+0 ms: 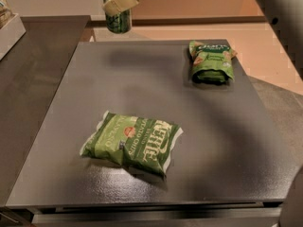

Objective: Pick green can

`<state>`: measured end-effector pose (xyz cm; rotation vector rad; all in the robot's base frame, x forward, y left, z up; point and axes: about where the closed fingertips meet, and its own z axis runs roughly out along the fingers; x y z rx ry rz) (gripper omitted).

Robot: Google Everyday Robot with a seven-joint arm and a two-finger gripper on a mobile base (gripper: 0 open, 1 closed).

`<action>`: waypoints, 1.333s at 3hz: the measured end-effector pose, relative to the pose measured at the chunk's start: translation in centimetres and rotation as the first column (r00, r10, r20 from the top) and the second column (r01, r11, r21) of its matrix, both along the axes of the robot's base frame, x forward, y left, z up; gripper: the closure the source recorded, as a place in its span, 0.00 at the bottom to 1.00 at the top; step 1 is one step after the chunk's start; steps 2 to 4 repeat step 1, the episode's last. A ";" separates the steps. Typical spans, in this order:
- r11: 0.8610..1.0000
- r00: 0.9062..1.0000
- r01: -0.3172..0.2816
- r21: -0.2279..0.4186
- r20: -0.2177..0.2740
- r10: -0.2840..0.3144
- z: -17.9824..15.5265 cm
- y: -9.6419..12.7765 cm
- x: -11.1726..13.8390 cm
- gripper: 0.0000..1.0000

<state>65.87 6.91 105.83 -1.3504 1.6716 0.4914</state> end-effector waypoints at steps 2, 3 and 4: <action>1.000 1.000 0.000 0.000 0.000 0.000 0.0 0.0 0.0 1.00; 1.000 1.000 0.000 0.000 0.000 0.000 0.0 0.0 0.0 1.00; 1.000 1.000 0.000 0.000 0.000 0.000 0.0 0.0 0.0 1.00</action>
Offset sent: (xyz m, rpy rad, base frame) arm 0.0000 0.0000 0.0000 0.0000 0.0000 0.0000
